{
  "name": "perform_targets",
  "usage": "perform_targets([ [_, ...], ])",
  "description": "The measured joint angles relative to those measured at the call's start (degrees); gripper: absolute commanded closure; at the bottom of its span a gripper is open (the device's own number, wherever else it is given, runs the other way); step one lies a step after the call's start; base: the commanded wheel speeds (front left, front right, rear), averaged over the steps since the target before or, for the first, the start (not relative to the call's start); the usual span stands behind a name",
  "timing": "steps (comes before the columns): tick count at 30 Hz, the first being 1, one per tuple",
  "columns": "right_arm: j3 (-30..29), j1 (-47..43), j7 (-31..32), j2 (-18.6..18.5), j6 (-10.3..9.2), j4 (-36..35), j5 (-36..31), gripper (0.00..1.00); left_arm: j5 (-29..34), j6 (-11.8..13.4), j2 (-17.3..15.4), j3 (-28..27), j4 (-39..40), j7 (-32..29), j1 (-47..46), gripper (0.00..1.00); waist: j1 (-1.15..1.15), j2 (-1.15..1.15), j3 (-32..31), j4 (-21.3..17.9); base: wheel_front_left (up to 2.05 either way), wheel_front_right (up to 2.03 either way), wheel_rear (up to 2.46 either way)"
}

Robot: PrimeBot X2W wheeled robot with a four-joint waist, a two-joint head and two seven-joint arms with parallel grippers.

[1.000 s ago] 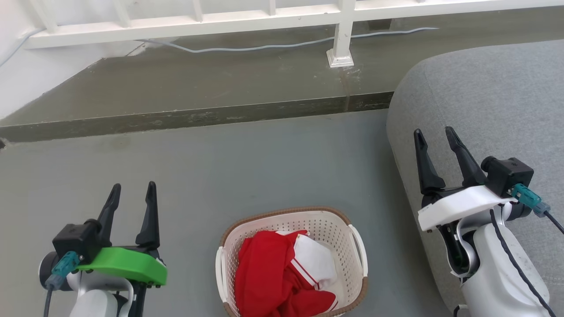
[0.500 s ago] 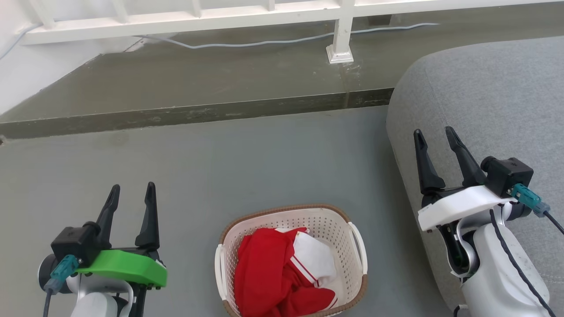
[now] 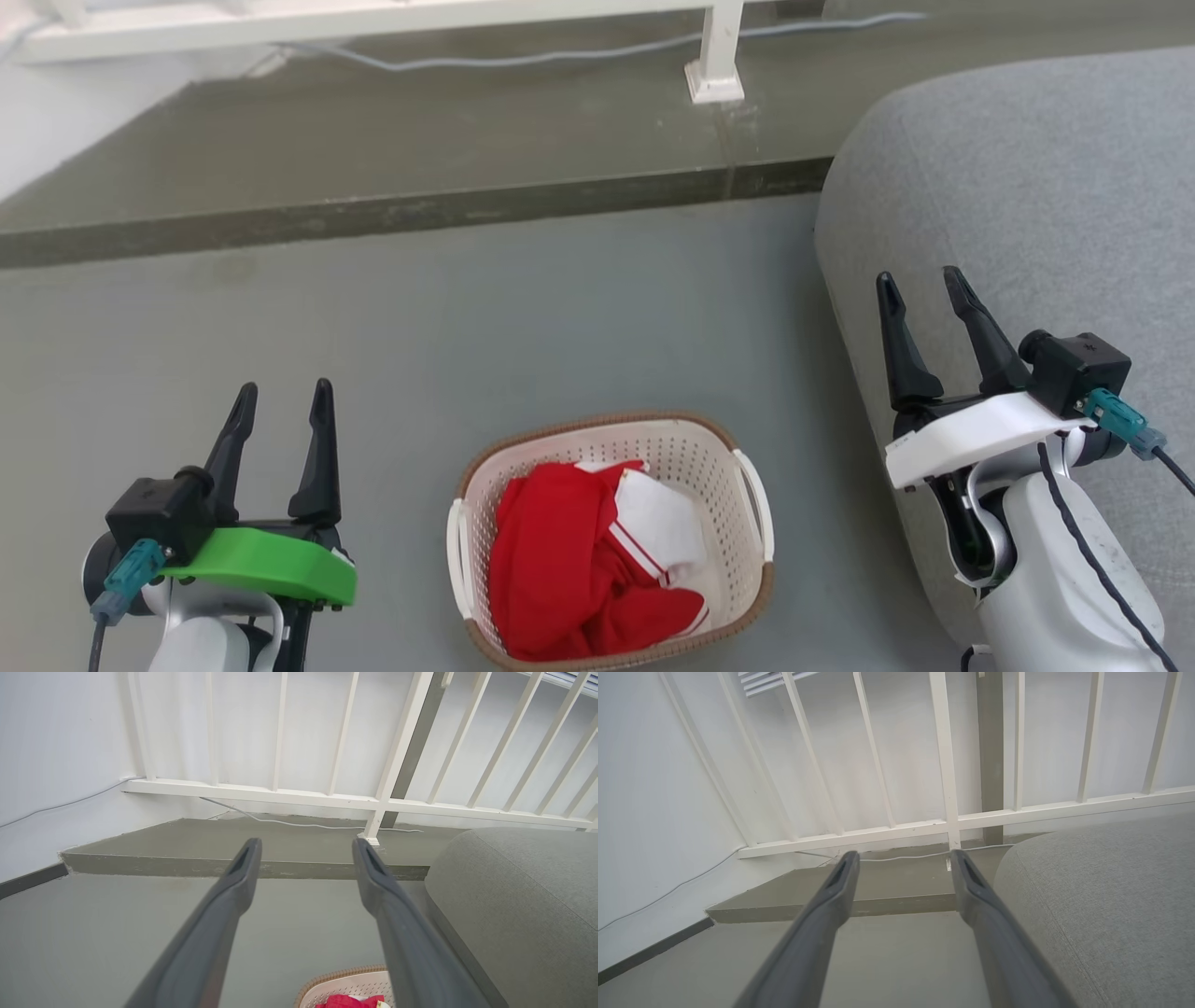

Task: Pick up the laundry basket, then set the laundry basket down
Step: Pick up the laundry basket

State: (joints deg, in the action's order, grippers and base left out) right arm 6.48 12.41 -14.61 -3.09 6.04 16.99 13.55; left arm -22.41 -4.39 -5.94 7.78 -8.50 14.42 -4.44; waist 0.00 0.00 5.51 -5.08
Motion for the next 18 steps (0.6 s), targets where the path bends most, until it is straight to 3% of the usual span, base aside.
perform_targets([
  [18,-0.41,1.32,0.00,0.04,-0.04,2.86,0.11,0.00,-0.01,-1.38,0.04,2.09,-4.34,0.00,-4.33,0.00,0.00,0.00,10.62,-0.57,0.00,0.00,0.00],
])
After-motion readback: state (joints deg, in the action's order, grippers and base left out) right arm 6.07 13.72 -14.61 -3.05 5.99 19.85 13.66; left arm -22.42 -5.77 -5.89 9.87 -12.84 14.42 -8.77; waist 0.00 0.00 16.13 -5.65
